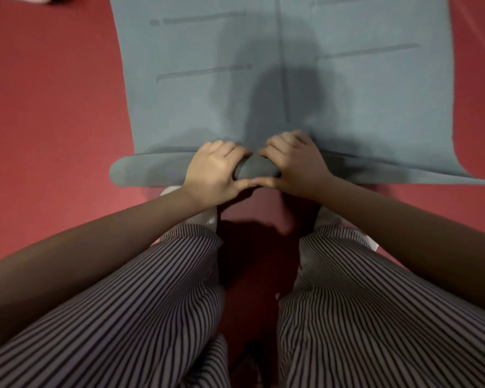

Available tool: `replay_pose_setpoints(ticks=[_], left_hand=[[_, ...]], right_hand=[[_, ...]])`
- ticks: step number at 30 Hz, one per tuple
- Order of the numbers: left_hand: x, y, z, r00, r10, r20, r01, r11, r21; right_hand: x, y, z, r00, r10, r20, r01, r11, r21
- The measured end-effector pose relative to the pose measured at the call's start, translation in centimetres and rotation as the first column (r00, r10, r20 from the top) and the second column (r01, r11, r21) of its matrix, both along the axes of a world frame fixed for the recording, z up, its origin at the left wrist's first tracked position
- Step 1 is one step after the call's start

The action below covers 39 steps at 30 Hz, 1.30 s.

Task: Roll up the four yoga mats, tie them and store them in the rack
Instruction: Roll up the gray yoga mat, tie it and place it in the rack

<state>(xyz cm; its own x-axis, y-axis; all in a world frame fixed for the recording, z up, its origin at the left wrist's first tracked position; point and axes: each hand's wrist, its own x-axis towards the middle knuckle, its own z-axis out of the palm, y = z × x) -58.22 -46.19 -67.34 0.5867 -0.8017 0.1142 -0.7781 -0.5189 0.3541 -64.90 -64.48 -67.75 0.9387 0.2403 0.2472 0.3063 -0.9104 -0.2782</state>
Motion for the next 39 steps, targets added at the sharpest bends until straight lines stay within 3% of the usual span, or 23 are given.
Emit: replay_pose_setpoints(ticks=[4,9,14,20,24,27,29,33,37,39], left_hand=[[-1.7,0.4,0.4,0.998,0.061,-0.003,-0.061,0.997,-0.04],[-4.2,0.9,-0.6,0.992,0.117,0.041,-0.113,0.99,-0.088],[-3.4,1.1,-0.7,0.996,-0.021,0.09,0.027,0.998,-0.057],[0.8,0.3,0.1,0.959,-0.242,0.144,0.243,0.97,0.009],[0.6,0.9,0.3,0.969,-0.164,0.183,0.164,0.986,0.019],[-4.2,1.4,-0.7,0.989,0.013,0.146,-0.024,0.997,0.075],[-5.8,1.4,-0.9,0.987,0.101,0.127,-0.117,0.984,0.131],[-5.1,2.0,-0.9,0.991,0.073,0.115,-0.081,0.994,0.068],[-4.9,1.6,-1.1,0.997,0.072,-0.007,-0.071,0.994,0.079],[-4.7,1.2,-1.0,0.987,0.138,-0.083,-0.129,0.986,0.105]], right_hand=[[-2.5,-0.2,-0.7,0.989,0.067,0.13,-0.052,0.992,-0.111],[-3.4,-0.7,-2.1,0.984,0.154,0.093,-0.157,0.987,0.027],[-2.6,-0.3,-2.2,0.987,0.134,-0.093,-0.116,0.978,0.173],[-1.2,0.2,-2.0,1.0,-0.021,-0.01,0.022,0.993,0.112],[0.4,0.3,-1.4,0.996,0.085,0.027,-0.087,0.994,0.072],[-2.7,1.0,-2.2,0.988,0.143,-0.059,-0.135,0.983,0.122],[-4.5,1.7,-2.5,0.991,0.078,-0.106,-0.057,0.98,0.191],[-3.9,1.7,-2.1,0.973,-0.01,-0.231,0.087,0.942,0.324],[-2.3,0.9,-1.7,0.784,0.041,-0.619,0.296,0.852,0.431],[-1.7,0.7,-1.8,0.696,0.069,-0.714,0.39,0.8,0.457]])
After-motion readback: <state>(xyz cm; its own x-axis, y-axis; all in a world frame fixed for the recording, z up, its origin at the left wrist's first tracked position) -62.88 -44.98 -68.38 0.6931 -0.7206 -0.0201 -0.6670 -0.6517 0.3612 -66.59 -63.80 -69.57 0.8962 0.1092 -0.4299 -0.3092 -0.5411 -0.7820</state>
